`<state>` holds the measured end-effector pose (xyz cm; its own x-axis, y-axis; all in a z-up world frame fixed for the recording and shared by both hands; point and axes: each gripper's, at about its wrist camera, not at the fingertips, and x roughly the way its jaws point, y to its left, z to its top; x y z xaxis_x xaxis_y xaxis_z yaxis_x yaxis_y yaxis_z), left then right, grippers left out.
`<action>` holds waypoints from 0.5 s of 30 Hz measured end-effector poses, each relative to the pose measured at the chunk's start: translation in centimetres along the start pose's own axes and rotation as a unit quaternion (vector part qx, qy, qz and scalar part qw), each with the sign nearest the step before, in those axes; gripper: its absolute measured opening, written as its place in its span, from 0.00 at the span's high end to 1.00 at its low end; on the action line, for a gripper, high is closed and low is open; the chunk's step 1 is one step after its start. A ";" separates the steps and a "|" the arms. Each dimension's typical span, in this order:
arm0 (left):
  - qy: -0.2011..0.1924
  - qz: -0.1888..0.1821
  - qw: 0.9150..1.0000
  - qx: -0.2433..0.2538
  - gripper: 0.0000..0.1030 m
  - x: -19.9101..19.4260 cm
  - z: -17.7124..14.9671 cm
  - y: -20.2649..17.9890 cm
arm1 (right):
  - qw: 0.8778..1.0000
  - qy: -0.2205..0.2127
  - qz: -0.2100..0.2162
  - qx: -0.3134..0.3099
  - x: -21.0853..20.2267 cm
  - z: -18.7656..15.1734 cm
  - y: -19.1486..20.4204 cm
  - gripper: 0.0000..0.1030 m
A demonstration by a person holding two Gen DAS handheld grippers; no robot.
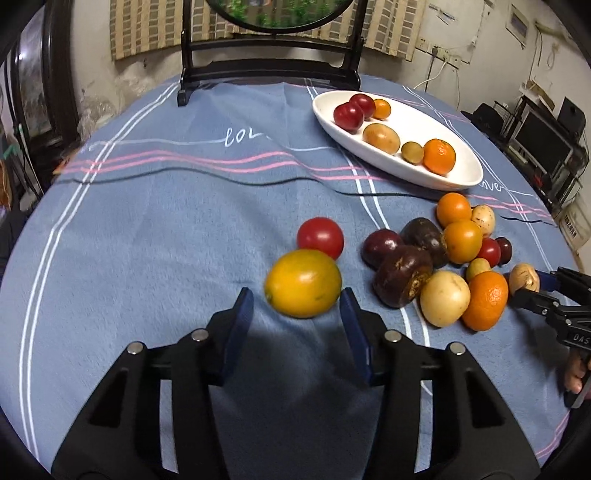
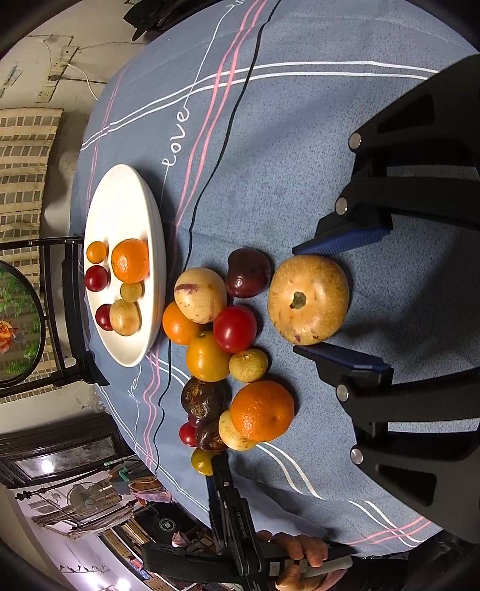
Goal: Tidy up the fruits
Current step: 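Grasp a pale tan round fruit with the right tool while the left tool grasps a yellow citrus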
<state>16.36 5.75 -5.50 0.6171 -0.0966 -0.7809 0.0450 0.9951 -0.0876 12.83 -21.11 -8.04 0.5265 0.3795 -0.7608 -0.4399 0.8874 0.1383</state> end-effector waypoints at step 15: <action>-0.001 0.017 0.999 0.034 0.56 1.4 0.7 -0.8 | 1.000 0.003 0.002 0.001 0.1 -0.2 0.0 0.55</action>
<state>17.73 4.85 -6.05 0.6214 -0.0623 -0.7810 0.0772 0.9969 -0.0181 12.76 -21.14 -8.25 0.5207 0.3815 -0.7637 -0.4411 0.8862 0.1419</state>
